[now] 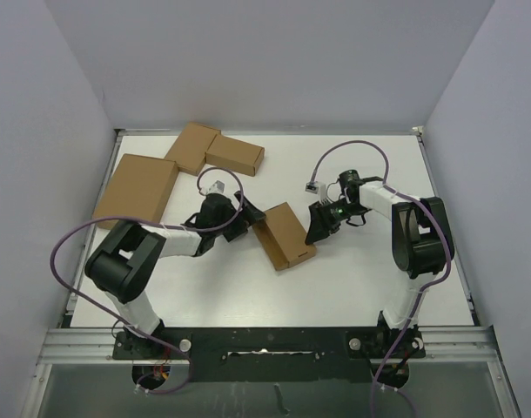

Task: Fold the paper box

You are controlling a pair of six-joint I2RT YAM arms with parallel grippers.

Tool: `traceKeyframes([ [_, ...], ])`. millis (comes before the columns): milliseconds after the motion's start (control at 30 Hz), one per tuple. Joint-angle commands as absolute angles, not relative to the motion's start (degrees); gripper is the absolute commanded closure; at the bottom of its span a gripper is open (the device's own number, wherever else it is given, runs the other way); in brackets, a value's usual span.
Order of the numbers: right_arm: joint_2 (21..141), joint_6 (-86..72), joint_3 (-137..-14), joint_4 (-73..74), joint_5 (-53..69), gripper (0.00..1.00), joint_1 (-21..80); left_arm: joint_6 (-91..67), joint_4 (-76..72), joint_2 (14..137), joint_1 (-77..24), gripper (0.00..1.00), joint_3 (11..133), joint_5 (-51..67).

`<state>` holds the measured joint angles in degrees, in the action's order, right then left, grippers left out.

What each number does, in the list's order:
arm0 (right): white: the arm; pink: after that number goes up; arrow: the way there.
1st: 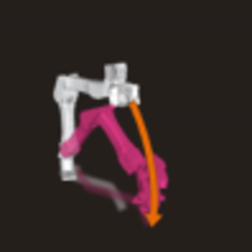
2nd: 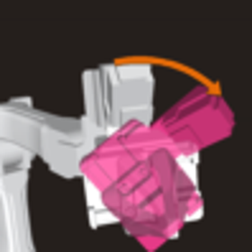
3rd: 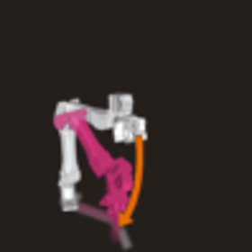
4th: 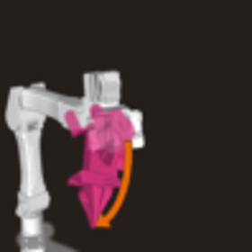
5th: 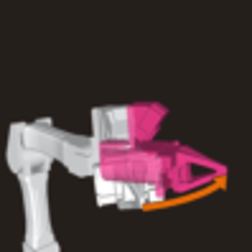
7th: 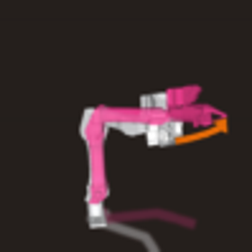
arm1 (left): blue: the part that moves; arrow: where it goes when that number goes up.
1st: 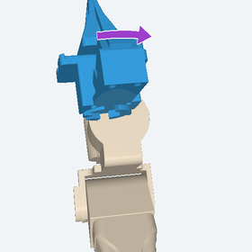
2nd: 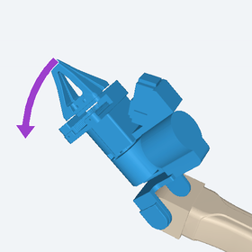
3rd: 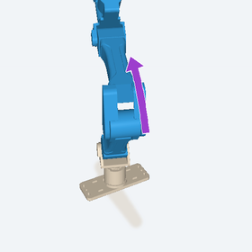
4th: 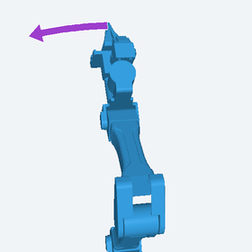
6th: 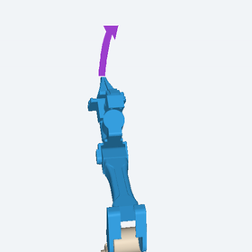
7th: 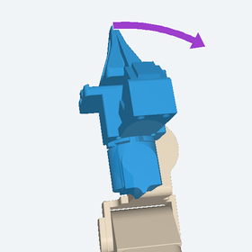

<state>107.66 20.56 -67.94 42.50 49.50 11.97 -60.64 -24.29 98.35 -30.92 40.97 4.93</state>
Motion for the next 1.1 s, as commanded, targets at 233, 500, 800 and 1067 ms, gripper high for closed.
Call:
traceKeyframes([
  [233, 109.46, 23.2, -68.38, 41.47, 43.51, 0.62, 13.4, -61.64, -25.03, 104.56, -30.59, 0.28, 48.39, 5.61],
  [500, 109.47, 23.2, -68.38, 41.48, 43.35, 0.63, 13.58, -60.58, -22.6, 106.33, -30.57, 0.64, 49.89, 7.6],
  [800, 109.47, 23.2, -68.45, 41.48, 43.33, 0.63, 13.71, -58.75, -18.47, 105.3, -30.72, 0.87, 50.92, 8.08],
  [1067, 109.42, 23.2, -68.47, 41.48, 43.24, 0.63, 13.71, -58.21, -18.91, 102.57, -30.76, 0.52, 50.08, 8.5],
])
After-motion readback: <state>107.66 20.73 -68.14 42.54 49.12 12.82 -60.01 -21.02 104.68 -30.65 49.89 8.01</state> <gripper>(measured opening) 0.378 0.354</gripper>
